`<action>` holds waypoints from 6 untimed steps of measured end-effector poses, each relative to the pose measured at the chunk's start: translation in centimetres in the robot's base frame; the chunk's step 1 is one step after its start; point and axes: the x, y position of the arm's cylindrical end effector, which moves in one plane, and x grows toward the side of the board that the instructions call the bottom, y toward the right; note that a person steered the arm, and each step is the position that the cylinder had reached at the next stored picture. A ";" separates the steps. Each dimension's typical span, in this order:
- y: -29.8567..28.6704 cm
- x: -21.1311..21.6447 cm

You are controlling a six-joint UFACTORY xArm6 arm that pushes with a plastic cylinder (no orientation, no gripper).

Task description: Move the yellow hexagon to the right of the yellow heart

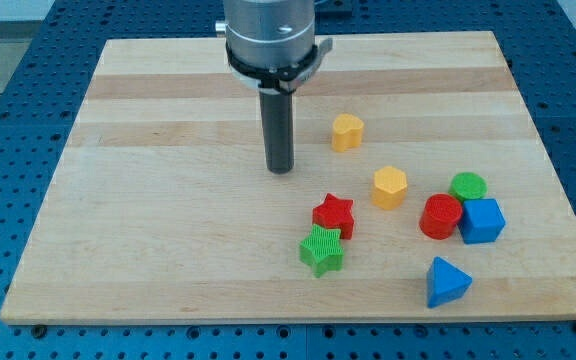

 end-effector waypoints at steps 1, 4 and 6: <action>1.2 -3.9; 13.4 -4.8; 5.4 1.3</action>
